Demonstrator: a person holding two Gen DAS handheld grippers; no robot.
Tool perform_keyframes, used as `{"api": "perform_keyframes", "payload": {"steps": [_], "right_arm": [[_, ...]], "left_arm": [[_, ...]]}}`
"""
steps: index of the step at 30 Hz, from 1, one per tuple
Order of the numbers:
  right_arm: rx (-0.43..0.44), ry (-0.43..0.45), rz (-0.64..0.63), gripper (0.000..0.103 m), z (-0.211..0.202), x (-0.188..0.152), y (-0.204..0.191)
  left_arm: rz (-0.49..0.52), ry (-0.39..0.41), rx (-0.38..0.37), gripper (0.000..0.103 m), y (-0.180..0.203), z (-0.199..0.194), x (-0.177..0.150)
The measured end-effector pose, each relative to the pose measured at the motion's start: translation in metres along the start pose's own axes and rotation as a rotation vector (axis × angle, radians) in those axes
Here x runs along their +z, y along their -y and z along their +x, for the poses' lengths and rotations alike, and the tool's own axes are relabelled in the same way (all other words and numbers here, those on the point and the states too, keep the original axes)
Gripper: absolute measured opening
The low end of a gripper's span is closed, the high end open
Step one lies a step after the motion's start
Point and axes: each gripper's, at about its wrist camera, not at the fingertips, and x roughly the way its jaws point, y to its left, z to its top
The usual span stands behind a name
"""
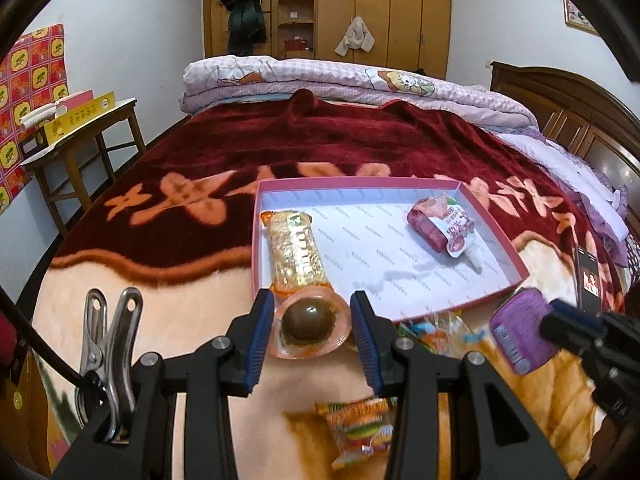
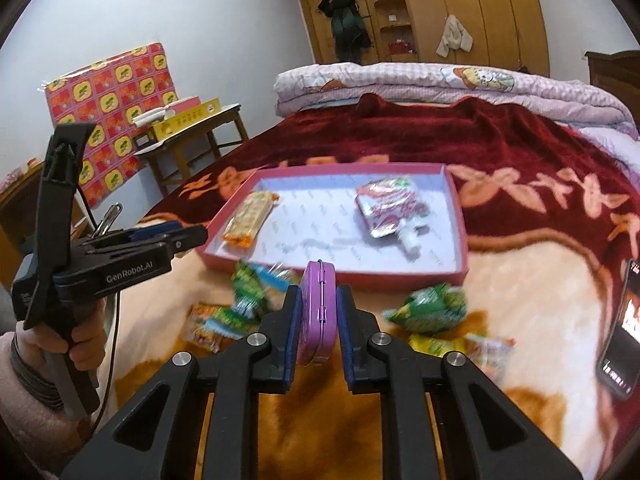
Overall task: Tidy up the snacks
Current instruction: 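Carry the chocolate and tin into the pink box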
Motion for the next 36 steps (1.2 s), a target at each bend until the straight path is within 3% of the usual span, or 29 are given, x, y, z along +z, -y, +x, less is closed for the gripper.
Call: {"api": "perform_keyframes", "payload": {"steps": [15,36], "right_arm": [[-0.081,0.058,-0.007,0.019,0.025,0.042,0.029],[-0.081,-0.021,0.096,0.019,0.075,0.025,0.054]], "left_arm": [[0.004,-0.051,0.015,0.042,-0.006,0.046,0.009],[0.033,-0.061,-0.012,0.045,-0.008,0.08,0.012]]}}
